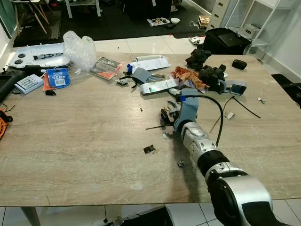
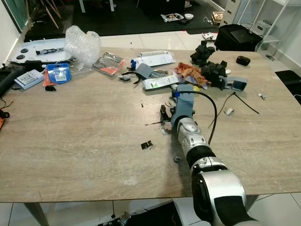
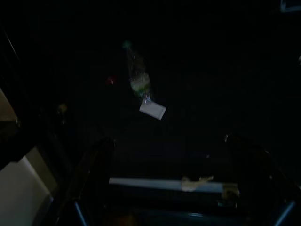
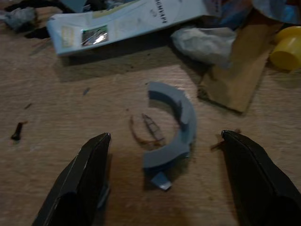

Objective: Picking trash to rubbish bin

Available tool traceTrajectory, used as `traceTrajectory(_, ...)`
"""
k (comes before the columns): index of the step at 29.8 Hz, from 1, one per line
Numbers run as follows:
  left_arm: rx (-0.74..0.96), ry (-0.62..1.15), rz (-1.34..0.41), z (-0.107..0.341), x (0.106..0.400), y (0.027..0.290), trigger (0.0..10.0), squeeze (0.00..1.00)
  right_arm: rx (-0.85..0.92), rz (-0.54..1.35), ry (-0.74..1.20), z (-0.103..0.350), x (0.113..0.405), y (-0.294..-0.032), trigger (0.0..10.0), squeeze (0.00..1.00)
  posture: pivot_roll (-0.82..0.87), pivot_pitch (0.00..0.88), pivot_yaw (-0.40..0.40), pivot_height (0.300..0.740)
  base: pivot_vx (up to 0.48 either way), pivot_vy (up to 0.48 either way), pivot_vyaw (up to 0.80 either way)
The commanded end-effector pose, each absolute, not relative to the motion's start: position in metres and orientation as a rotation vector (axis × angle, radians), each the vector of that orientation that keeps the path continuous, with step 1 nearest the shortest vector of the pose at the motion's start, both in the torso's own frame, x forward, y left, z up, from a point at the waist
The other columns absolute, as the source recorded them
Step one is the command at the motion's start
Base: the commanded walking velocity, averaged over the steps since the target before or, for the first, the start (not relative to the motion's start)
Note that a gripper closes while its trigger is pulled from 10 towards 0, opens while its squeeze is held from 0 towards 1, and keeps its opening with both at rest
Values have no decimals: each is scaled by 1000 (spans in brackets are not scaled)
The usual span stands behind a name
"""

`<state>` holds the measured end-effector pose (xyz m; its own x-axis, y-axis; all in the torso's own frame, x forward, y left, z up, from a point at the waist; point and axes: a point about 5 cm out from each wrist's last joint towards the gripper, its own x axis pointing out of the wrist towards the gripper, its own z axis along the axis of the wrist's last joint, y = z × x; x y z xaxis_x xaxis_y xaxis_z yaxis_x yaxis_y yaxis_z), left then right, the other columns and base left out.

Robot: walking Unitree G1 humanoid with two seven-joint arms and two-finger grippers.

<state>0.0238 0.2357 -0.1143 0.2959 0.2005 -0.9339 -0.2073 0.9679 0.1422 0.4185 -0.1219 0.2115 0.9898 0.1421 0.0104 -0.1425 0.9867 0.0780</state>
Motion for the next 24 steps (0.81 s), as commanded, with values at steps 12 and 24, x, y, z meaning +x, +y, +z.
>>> traceTrajectory(12, -6, 1293, 286, -114, -3, 239, 10000, 0, 53, 47, 71, 206, 419, -153, 4392, 0, 224, 362, -5, 740, 0, 0, 0)
traceTrajectory(24, -9, 1265, 291, -114, 6, 239, 10000, 0, 22, 121, 178, 205, 420, -150, 0, 0, 225, 344, -20, 740, 0, 0, 0)
